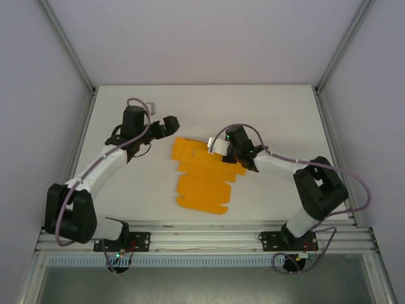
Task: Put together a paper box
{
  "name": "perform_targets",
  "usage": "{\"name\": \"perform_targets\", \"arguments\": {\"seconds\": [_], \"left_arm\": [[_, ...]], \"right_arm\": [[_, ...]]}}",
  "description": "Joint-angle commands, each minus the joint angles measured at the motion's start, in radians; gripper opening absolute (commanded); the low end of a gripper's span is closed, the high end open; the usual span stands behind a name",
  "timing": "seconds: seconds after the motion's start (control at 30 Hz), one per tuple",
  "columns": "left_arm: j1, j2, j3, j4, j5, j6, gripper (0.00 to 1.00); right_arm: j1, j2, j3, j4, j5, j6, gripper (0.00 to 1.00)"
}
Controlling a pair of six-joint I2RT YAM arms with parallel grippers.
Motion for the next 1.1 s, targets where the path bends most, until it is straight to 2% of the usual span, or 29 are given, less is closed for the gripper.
{"name": "perform_targets", "arguments": {"seconds": [0.0,0.03,0.2,0.3,0.37,0.63,0.87,1.07], "left_arm": [[-0.03,0.064,0.074,0.039,0.139,0.027,0.98],[-0.037,0.087,0.092,0.029,0.149,0.028,0.96],[-0.076,0.186,0.171,-0.018,0.186,0.054,0.67],[-0.098,0.228,0.202,-0.052,0.198,0.065,0.54],[-0.109,0.254,0.213,-0.083,0.191,0.07,0.49],[-0.154,0.292,0.208,-0.109,0.207,0.055,0.46],[-0.173,0.318,0.192,-0.003,0.279,-0.031,0.46],[-0.175,0.368,0.21,0.049,0.311,-0.093,0.45]], "right_arm": [[0.009,-0.024,0.005,0.035,0.027,-0.006,0.0],[0.01,-0.025,0.004,0.037,0.029,-0.006,0.0],[0.013,-0.038,0.009,0.028,0.039,0.006,0.0],[0.016,-0.045,0.012,0.024,0.055,0.016,0.0],[0.014,-0.053,0.011,0.023,0.063,0.026,0.0],[0.016,-0.059,0.017,0.034,0.116,0.061,0.0],[0.033,-0.051,0.013,0.069,0.171,0.064,0.0],[0.05,-0.064,0.003,0.107,0.162,0.066,0.0]]}}
